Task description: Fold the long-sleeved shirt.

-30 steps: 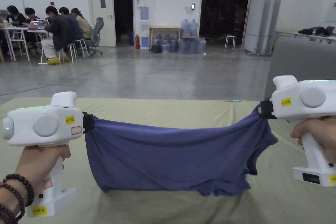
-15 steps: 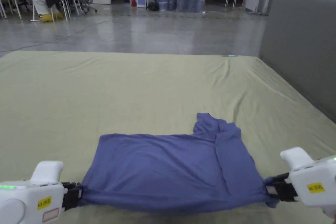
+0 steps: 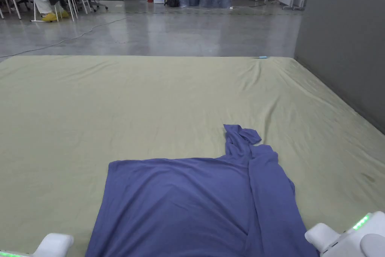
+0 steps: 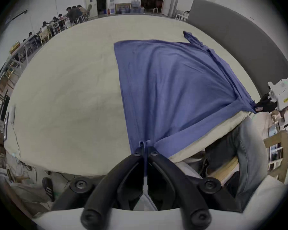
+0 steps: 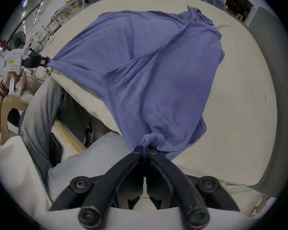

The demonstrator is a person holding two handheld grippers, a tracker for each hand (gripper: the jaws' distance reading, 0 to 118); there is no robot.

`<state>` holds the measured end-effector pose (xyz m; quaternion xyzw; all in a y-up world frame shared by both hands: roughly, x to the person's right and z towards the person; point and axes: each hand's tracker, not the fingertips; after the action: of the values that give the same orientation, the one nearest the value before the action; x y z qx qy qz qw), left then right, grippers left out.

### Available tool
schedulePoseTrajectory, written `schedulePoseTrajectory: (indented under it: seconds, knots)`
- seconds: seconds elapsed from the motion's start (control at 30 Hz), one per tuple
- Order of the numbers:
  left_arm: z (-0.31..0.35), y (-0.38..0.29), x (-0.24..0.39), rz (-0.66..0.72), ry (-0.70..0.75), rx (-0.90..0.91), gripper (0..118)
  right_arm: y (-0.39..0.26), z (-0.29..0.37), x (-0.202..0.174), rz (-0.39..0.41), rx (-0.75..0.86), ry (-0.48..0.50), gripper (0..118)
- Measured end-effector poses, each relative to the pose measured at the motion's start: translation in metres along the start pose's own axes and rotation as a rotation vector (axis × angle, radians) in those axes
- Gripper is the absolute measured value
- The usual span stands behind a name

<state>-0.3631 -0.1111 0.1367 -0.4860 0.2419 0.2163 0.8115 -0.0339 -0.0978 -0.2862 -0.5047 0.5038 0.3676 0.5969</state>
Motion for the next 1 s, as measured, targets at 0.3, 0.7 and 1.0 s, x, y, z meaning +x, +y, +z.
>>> schedulePoseTrajectory:
  seconds: [0.3,0.7,1.0]
  knots:
    - [0.036,0.027,-0.015,0.085,-0.003,0.251,117,0.020,0.051,0.018,-0.222,0.311,-0.129,101]
    - [-0.002,0.120,-0.003,0.148,0.043,0.305,0,0.124,0.034,0.041,-0.289,0.388,-0.174,0]
    - [-0.038,0.187,-0.003,0.115,0.029,0.320,0,0.323,0.000,0.114,-0.264,0.398,-0.231,0]
